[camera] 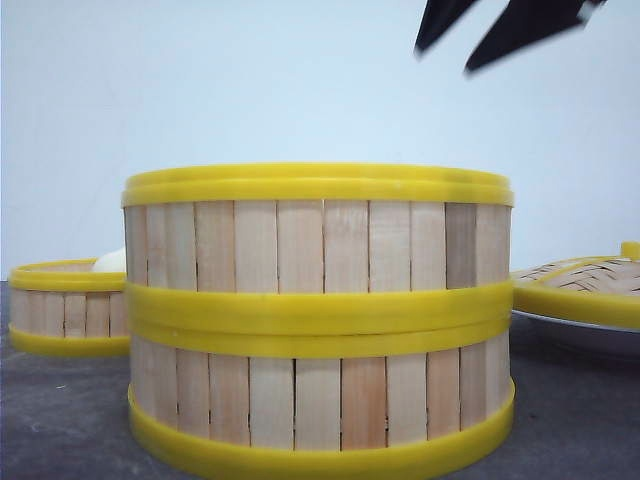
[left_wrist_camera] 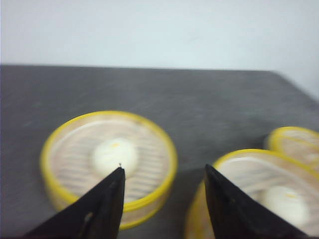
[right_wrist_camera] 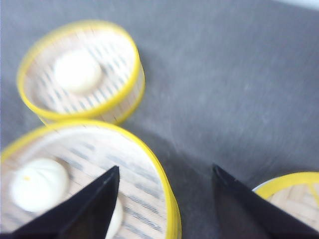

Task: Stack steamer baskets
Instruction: 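Move the left gripper to the rim of the one-bun basket and grasp it, then lift the basket with the left gripper and lower it onto the stack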

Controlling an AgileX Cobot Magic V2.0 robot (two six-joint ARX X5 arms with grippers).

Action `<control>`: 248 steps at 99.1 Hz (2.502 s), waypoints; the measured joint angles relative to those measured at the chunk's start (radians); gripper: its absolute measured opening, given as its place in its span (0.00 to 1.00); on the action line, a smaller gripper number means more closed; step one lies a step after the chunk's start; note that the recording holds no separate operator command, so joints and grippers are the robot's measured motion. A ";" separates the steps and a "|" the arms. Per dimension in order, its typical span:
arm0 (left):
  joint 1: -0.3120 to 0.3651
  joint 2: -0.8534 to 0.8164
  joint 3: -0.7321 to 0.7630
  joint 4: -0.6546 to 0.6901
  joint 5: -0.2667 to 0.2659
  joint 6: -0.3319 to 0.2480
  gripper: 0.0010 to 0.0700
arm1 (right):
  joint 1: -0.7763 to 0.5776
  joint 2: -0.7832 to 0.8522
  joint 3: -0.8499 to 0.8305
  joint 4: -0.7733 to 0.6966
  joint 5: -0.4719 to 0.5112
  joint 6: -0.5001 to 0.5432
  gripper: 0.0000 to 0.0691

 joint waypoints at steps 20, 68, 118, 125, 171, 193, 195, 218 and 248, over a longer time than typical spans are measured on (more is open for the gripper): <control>0.007 0.122 0.000 0.019 -0.095 0.001 0.45 | 0.035 -0.170 0.000 -0.071 0.000 0.011 0.52; 0.165 0.636 0.267 -0.008 -0.137 -0.005 0.45 | 0.108 -0.243 0.000 -0.180 0.000 0.014 0.52; 0.260 1.027 0.351 -0.074 -0.137 -0.053 0.44 | 0.120 -0.243 0.000 -0.180 0.000 0.014 0.52; 0.270 1.056 0.351 -0.071 -0.137 -0.053 0.44 | 0.120 -0.243 0.000 -0.180 0.000 0.014 0.52; 0.278 1.140 0.352 -0.022 -0.121 -0.058 0.27 | 0.120 -0.243 0.000 -0.177 0.000 0.014 0.52; 0.278 1.152 0.360 -0.021 -0.103 -0.078 0.09 | 0.120 -0.243 0.000 -0.177 0.000 0.014 0.52; 0.278 1.154 0.362 -0.021 -0.103 -0.079 0.09 | 0.120 -0.243 0.000 -0.177 0.000 0.014 0.52; 0.278 1.177 0.376 -0.020 -0.108 -0.090 0.05 | 0.120 -0.243 0.000 -0.177 0.000 0.014 0.52; 0.280 1.179 0.376 -0.013 -0.105 -0.071 0.04 | 0.120 -0.243 0.000 -0.177 0.000 0.014 0.52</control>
